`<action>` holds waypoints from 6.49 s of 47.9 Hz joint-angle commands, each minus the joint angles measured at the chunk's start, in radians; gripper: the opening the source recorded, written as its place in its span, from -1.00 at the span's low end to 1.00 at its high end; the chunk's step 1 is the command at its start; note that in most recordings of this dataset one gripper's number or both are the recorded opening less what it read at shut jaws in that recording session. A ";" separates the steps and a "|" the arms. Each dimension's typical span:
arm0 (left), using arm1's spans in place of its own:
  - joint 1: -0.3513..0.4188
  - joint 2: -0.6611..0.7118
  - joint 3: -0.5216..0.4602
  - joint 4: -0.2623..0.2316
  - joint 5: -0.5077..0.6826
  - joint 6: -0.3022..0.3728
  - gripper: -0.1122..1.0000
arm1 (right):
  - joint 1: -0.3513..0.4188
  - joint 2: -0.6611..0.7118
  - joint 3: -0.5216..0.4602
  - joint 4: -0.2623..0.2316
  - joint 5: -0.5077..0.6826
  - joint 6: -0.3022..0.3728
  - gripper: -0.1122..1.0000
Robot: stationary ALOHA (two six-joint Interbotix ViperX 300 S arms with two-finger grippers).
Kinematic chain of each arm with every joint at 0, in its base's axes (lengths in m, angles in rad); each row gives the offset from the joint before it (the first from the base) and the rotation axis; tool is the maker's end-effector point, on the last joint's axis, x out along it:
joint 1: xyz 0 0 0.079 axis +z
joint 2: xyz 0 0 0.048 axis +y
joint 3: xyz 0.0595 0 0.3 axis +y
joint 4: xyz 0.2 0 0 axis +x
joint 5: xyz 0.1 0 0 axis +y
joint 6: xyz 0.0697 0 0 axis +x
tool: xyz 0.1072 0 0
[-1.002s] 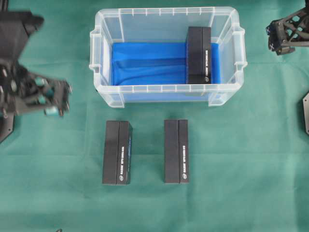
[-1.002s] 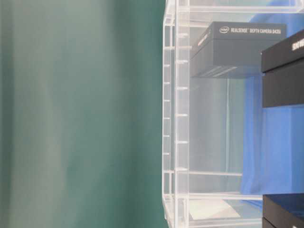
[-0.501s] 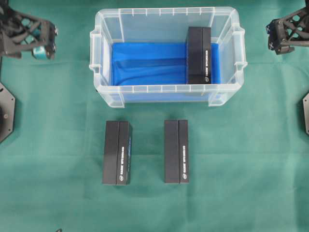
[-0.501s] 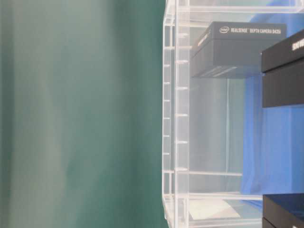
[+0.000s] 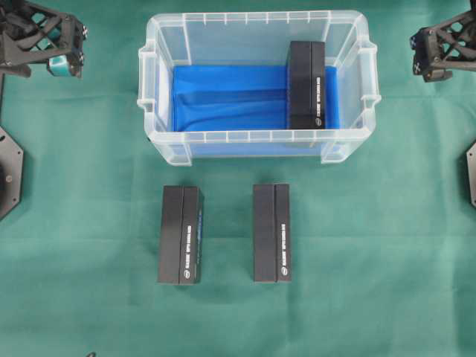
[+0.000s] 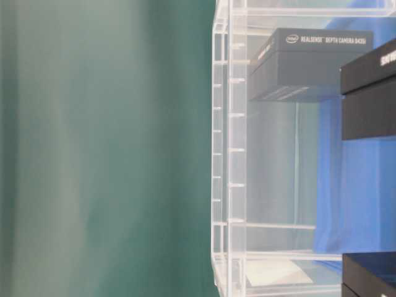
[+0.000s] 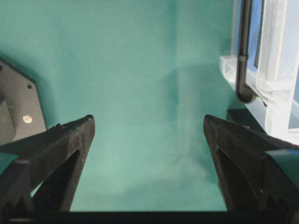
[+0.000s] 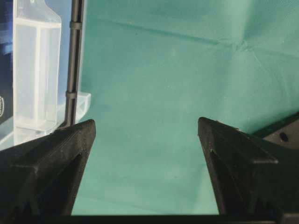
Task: Take out the box from the case.
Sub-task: 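Move the open right gripper over the right black box in the case, then lower the right gripper around the right box and close it, then lift the right box up out of the case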
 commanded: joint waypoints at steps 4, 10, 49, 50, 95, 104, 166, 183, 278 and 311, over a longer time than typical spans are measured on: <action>0.005 -0.003 -0.028 -0.006 0.003 -0.002 0.97 | 0.002 0.006 -0.023 0.005 -0.006 0.002 0.77; 0.005 0.002 -0.031 -0.009 0.012 -0.002 0.97 | 0.002 0.032 -0.048 0.014 -0.008 0.002 0.77; -0.012 -0.015 -0.020 -0.011 0.014 0.011 0.97 | 0.155 0.483 -0.423 0.035 -0.109 0.115 0.77; -0.014 -0.015 -0.018 -0.011 0.014 0.009 0.97 | 0.156 0.488 -0.426 0.034 -0.109 0.118 0.77; -0.026 -0.018 -0.018 -0.011 0.014 0.008 0.97 | 0.158 0.505 -0.436 -0.009 -0.110 0.149 0.78; -0.026 -0.018 -0.018 -0.009 0.014 0.008 0.97 | 0.158 0.506 -0.436 -0.009 -0.110 0.149 0.78; -0.026 -0.018 -0.018 -0.011 0.009 0.011 0.97 | 0.158 0.554 -0.368 -0.026 -0.176 0.189 0.79; -0.034 -0.018 -0.017 -0.009 0.008 0.011 0.97 | 0.152 0.568 -0.318 -0.043 -0.239 0.196 0.82; -0.037 -0.040 0.000 -0.011 0.006 0.009 0.97 | 0.152 0.646 -0.336 -0.035 -0.244 0.259 0.37; -0.041 -0.038 -0.002 -0.009 0.003 0.009 0.97 | 0.153 0.555 -0.479 -0.043 -0.037 0.255 0.37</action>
